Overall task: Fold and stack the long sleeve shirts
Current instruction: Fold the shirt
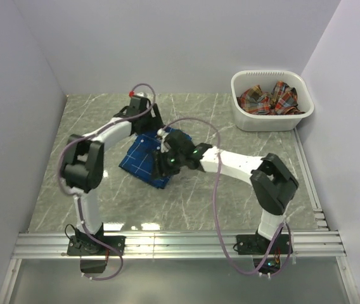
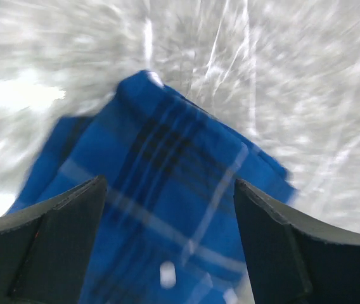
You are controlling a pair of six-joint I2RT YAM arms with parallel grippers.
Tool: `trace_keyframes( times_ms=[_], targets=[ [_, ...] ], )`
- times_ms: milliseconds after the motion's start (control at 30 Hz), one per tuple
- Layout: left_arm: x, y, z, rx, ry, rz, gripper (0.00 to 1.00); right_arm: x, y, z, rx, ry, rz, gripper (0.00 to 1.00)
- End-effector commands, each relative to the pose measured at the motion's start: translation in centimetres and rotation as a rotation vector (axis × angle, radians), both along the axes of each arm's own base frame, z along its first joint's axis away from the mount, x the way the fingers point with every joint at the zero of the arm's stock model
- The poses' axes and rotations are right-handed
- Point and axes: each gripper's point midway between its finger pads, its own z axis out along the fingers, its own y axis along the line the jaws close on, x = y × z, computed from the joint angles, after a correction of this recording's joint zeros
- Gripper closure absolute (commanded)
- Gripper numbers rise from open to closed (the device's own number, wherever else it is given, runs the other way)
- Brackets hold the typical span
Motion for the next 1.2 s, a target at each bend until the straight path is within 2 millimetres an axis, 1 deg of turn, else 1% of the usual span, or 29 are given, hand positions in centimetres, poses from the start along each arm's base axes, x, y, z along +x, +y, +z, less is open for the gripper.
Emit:
trace_keyframes(
  times_ms=[0,33,67,100,133,167,200,233,267,300,333,400,467,500,533,567,600,633,667,733,900,933,967,1000,1033,1067,1100,1133,1167],
  targets=[
    [-0.5,4.0,10.7,-0.088,-0.185,0.188,0.12,5.1,-6.3,1.1,-0.055,-0.088,-0.151,0.42],
    [-1.3,6.1,10.3,-0.09,-0.153,0.298,0.11,6.2,-7.5,1.5,-0.056,-0.111,-0.172,0.41],
    [-2.2,7.1,10.3,-0.088,-0.137,0.348,0.1,7.1,-8.6,1.6,-0.062,-0.122,-0.193,0.36],
    [-3.8,8.1,11.3,-0.09,-0.128,0.391,0.07,8.1,-9.4,1.8,-0.064,-0.136,-0.21,0.33],
    [-5.2,8.7,10.2,-0.096,-0.096,0.432,0.04,10.0,-11.2,1.8,-0.082,-0.165,-0.247,0.3],
    [-6.1,8.9,10.0,-0.104,-0.087,0.442,0.01,11.0,-11.8,1.8,-0.092,-0.182,-0.259,0.25],
    [-7.3,9.0,11.0,-0.132,-0.102,0.443,0.01,12.5,-12.0,2.9,-0.086,-0.213,-0.274,0.23],
    [-9.0,8.9,8.6,-0.139,-0.048,0.441,0.01,13.9,-12.9,2.2,-0.109,-0.215,-0.287,0.23],
    [-10.1,8.3,7.9,-0.171,-0.021,0.413,0.01,14.9,-13.2,2.3,-0.114,-0.224,-0.292,0.22],
    [-11.1,8.2,8.1,-0.195,-0.02,0.407,0.01,16.4,-13.0,3.4,-0.097,-0.251,-0.301,0.21],
    [-12.8,8.3,5.8,-0.199,0.036,0.414,0.01,17.4,-13.1,2.4,-0.109,-0.247,-0.301,0.21],
    [-15.3,8.3,3.8,-0.211,0.097,0.413,0.01,19.9,-13.0,2.3,-0.108,-0.268,-0.302,0.21],
    [-16.6,8.6,2.7,-0.215,0.113,0.422,0.02,21.3,-12.9,2.0,-0.115,-0.269,-0.297,0.22],
    [-17.0,8.6,2.9,-0.234,0.099,0.421,0.03,22.6,-12.6,3.0,-0.104,-0.295,-0.304,0.23],
    [-18.1,8.6,1.4,-0.24,0.128,0.426,0.03,23.0,-12.4,1.3,-0.127,-0.271,-0.293,0.23],
    [-18.2,8.5,1.3,-0.256,0.125,0.423,0.04,24.0,-12.0,2.1,-0.116,-0.291,-0.291,0.25],
    [-18.5,8.4,1.1,-0.265,0.125,0.423,0.05,24.4,-11.9,1.7,-0.119,-0.286,-0.287,0.26],
    [-19.1,8.5,0.1,-0.263,0.147,0.431,0.05,24.5,-11.9,-0.1,-0.146,-0.255,-0.275,0.27],
    [-19.0,8.5,-0.1,-0.268,0.143,0.43,0.06,25.1,-11.7,0.2,-0.143,-0.262,-0.275,0.29],
    [-19.3,8.2,-1.1,-0.276,0.171,0.425,0.07,25.1,-11.5,-1.5,-0.156,-0.227,-0.265,0.3],
    [-18.4,7.3,-3.0,-0.298,0.201,0.413,0.1,23.4,-11.4,-3.9,-0.14,-0.157,-0.251,0.33],
    [-18.2,7.2,-3.2,-0.301,0.204,0.414,0.12,23.0,-11.1,-4.1,-0.126,-0.154,-0.241,0.35],
    [-18.2,7.2,-4.1,-0.289,0.225,0.419,0.15,22.1,-11.5,-5.2,-0.136,-0.123,-0.242,0.36],
    [-17.9,7.2,-4.3,-0.283,0.228,0.424,0.19,21.6,-11.5,-5.6,-0.132,-0.111,-0.239,0.37],
    [-17.3,7.3,-4.2,-0.27,0.221,0.427,0.28,21.3,-11.4,-5.3,-0.113,-0.106,-0.248,0.39],
    [-17.3,7.3,-5.2,-0.251,0.253,0.428,0.31,20.1,-12.0,-6.5,-0.128,-0.072,-0.255,0.41],
    [-17.0,7.3,-5.5,-0.242,0.261,0.429,0.35,19.5,-12.1,-6.2,-0.116,-0.059,-0.279,0.42],
    [-16.1,7.2,-5.2,-0.234,0.256,0.42,0.42,19.3,-12.1,-6.0,-0.098,-0.068,-0.288,0.45],
    [-15.7,7.7,-6.2,-0.191,0.27,0.439,0.44,17.3,-12.4,-7.5,-0.096,-0.015,-0.279,0.47]
  ],
)
